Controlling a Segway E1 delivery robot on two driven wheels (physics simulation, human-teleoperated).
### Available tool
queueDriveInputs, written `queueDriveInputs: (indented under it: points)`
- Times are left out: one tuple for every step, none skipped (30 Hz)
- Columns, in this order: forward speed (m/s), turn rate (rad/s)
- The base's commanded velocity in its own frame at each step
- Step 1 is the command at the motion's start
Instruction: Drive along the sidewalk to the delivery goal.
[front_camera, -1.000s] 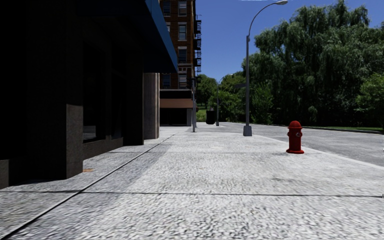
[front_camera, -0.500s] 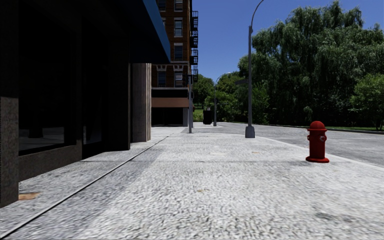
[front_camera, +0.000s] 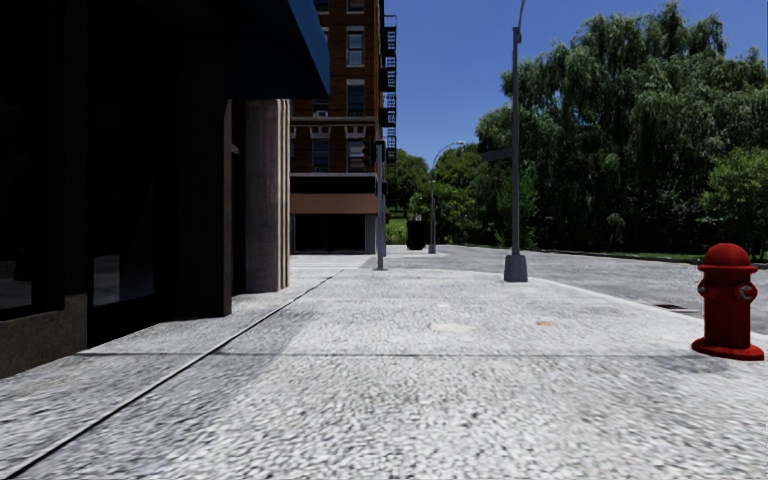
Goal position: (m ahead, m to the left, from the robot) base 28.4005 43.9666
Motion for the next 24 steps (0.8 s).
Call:
queueDriveInputs:
  points:
    - [2.00,0.00]
    - [2.00,0.00]
    - [2.00,0.00]
    - [2.00,0.00]
    - [2.00,0.00]
    - [2.00,0.00]
    - [2.00,0.00]
    - [2.00,0.00]
    - [2.00,0.00]
    - [2.00,0.00]
    - [2.00,0.00]
    - [2.00,0.00]
    - [2.00,0.00]
    - [2.00,0.00]
    - [2.00,0.00]
    - [2.00,0.00]
    - [2.00,0.00]
    - [2.00,0.00]
    - [2.00,0.00]
    - [2.00,0.00]
    - [2.00,0.00]
    - [2.00,0.00]
    - [2.00,0.00]
    - [2.00,0.00]
